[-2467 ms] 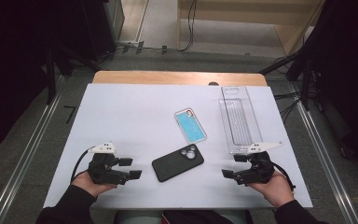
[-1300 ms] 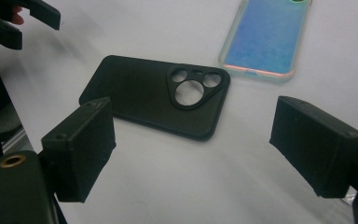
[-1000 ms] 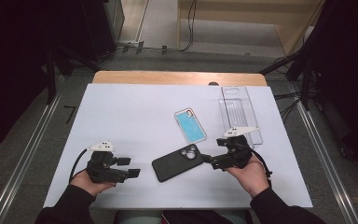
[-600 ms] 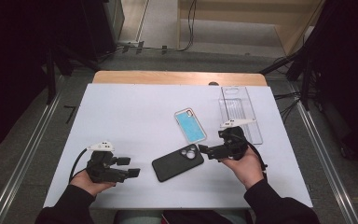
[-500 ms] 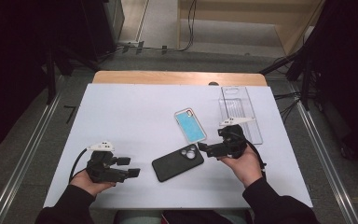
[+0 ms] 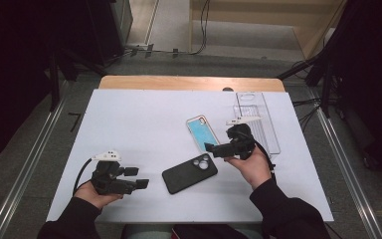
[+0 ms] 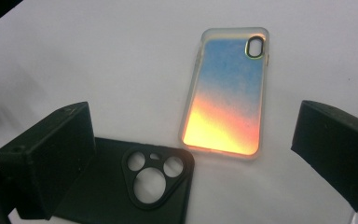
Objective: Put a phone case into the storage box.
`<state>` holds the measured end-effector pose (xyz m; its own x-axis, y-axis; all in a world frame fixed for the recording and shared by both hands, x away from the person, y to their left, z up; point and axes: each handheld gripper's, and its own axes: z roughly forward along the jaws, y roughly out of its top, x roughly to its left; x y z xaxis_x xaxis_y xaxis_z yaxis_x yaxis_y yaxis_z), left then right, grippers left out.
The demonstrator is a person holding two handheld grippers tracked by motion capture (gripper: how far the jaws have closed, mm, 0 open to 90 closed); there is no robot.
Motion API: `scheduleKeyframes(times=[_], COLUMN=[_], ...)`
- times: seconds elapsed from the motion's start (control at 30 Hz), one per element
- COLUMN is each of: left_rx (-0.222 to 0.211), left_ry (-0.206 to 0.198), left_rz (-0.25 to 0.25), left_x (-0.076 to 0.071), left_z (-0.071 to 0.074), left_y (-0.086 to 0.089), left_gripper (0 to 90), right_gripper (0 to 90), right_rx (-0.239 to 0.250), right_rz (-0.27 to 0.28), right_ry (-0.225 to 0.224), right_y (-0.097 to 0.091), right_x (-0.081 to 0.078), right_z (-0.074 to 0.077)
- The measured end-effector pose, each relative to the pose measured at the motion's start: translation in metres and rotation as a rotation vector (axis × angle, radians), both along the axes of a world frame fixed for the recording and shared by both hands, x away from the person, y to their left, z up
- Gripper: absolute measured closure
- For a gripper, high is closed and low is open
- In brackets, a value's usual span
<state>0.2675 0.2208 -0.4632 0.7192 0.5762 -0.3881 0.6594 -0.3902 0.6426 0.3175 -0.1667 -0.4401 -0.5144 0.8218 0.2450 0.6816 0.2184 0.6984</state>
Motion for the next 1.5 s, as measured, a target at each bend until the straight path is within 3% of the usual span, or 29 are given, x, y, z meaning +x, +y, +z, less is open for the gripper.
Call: scheduleKeyframes(times=[0.13,0.27,0.37,0.57,0.7,0.87,1.1,1.27,1.5], left_rx=[0.011,0.020,0.024,0.027,0.027,0.024,0.024,0.020,0.022], left_ry=[-0.022,-0.037,-0.040,-0.031,-0.030,-0.028,-0.027,-0.026,-0.030], left_rz=[-0.004,0.002,0.009,0.009,0.008,0.008,0.006,0.007,0.004], left_x=[-0.001,-0.001,0.000,0.000,0.000,0.000,0.000,0.000,0.000], left_z=[-0.001,-0.001,-0.002,-0.002,-0.002,-0.003,-0.002,-0.002,-0.002], left_y=[0.000,0.000,0.001,0.000,0.000,0.001,0.001,0.001,0.001], left_gripper=[28.4,28.4,28.3,28.4,28.4,28.3,28.4,28.3,28.3], right_gripper=[0.0,0.0,0.0,0.0,0.0,2.5,2.8,2.8,2.8], right_rx=[0.011,-0.020,-0.001,0.002,-0.025,-0.004,-0.044,-0.032,-0.054], right_rz=[-0.001,-0.002,-0.006,-0.012,-0.009,-0.011,-0.017,-0.037,-0.047], right_ry=[0.015,0.007,0.009,0.021,0.024,0.042,0.042,0.042,0.049], right_y=[0.006,0.013,0.015,0.021,0.029,0.034,0.046,0.048,0.048], right_x=[0.007,0.013,0.019,0.029,0.038,0.046,0.060,0.065,0.068], right_z=[0.000,0.000,0.000,0.000,-0.005,-0.010,-0.017,-0.021,-0.026])
